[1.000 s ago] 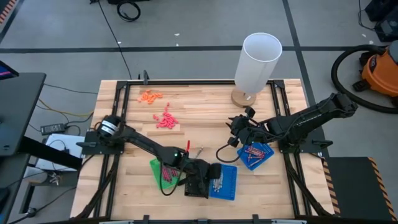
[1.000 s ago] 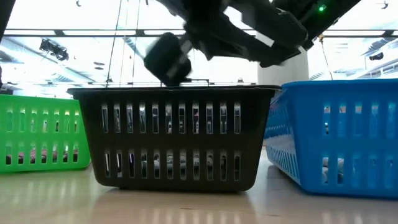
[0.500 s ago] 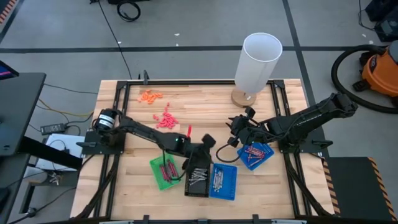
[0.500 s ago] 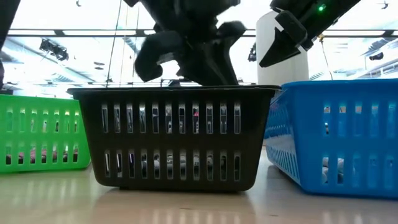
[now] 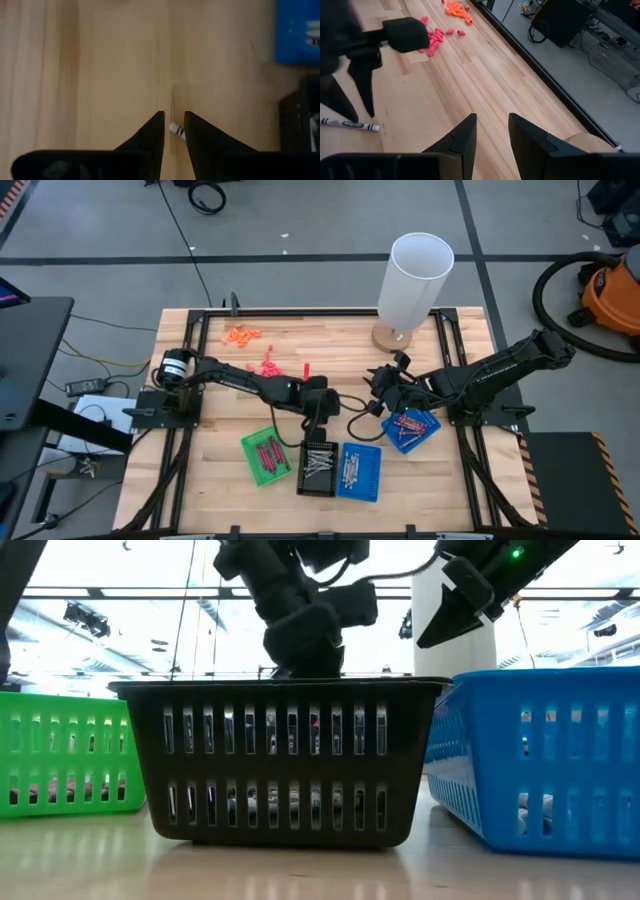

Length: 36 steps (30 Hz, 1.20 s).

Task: Sort crayons
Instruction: Put the white crayon into the left blue basket

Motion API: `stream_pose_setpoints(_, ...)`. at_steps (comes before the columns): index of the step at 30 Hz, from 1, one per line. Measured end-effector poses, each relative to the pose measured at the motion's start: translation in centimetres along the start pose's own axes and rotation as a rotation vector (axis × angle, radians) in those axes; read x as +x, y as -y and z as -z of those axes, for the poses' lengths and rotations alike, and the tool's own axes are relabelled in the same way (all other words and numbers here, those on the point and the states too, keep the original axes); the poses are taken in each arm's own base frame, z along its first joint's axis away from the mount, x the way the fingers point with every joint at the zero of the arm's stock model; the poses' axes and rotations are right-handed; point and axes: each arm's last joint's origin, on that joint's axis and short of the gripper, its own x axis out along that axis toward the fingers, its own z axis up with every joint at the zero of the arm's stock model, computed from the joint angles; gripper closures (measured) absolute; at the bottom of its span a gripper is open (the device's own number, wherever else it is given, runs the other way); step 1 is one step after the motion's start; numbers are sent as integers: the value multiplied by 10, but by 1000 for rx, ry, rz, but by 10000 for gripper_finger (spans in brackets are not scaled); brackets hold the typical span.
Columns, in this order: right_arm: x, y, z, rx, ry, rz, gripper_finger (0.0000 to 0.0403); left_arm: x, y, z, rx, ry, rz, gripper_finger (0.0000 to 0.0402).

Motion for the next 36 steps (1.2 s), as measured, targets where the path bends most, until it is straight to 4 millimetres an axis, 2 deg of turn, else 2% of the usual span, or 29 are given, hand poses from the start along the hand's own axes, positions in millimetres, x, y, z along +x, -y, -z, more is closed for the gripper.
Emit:
stream_pose_setpoints(3,0,0,0,0,0,0,281,5,-2,4,-127,-35,-4,319)
stream_pose_setpoints(7,0,0,0,2,3,-1,281,8,0,8,-210,-79,25,313)
stream_pose_setpoints(14,0,0,-1,5,5,-2,281,20,5,15,-323,-150,100,266)
stream_pose_setpoints(17,0,0,0,5,4,-3,281,28,7,18,-339,-173,97,249)
stream_pose_setpoints(21,0,0,0,2,4,-6,281,28,11,18,-337,-166,75,237)
stream_pose_setpoints(26,0,-1,-1,2,10,-9,281,27,18,19,-315,-171,37,235)
stream_pose_setpoints(36,0,-1,-3,9,22,-18,281,41,25,26,-304,-207,31,234)
